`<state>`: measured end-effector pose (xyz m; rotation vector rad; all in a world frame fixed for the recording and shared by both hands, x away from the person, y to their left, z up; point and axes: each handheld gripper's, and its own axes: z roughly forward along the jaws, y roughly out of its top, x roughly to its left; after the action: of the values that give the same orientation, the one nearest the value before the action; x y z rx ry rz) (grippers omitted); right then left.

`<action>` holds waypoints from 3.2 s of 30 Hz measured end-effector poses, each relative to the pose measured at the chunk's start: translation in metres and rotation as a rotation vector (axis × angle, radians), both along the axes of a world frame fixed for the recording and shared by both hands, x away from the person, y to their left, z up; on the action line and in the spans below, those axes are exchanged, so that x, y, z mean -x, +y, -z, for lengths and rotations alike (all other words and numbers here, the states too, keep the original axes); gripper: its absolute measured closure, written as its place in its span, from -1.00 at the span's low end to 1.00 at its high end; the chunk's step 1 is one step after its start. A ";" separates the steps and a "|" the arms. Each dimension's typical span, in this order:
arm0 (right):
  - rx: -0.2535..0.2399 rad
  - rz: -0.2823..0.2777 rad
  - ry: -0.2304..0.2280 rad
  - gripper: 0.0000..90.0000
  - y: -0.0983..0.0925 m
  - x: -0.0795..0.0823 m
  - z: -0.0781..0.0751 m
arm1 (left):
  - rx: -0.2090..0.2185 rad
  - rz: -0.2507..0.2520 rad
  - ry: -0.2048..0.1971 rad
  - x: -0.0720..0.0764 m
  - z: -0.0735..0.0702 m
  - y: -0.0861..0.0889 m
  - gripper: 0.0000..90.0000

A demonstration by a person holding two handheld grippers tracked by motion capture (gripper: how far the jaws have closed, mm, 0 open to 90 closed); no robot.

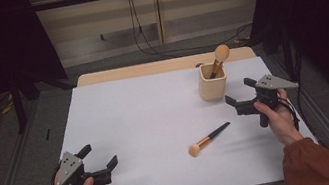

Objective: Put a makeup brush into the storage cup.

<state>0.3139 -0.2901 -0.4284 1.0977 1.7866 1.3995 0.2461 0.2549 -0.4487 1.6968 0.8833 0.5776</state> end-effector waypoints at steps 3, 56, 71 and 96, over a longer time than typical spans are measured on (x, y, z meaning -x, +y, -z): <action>0.011 0.003 0.010 -0.98 0.000 0.009 0.003 | -0.001 0.001 -0.001 0.000 0.000 0.000 -0.95; 0.001 -0.052 -0.006 -0.99 -0.004 0.085 0.022 | 0.011 -0.002 0.000 0.004 0.001 0.000 -0.95; 0.010 -0.163 0.002 -0.99 0.017 0.068 0.013 | 0.000 0.007 -0.003 0.006 0.000 -0.003 -0.95; 0.019 -0.279 0.012 -1.00 0.059 0.012 -0.008 | -0.020 0.018 -0.003 0.006 0.000 -0.002 -0.95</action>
<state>0.3021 -0.2310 -0.4205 0.8734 2.0173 1.5330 0.2399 0.2526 -0.4485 1.7201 0.8625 0.5785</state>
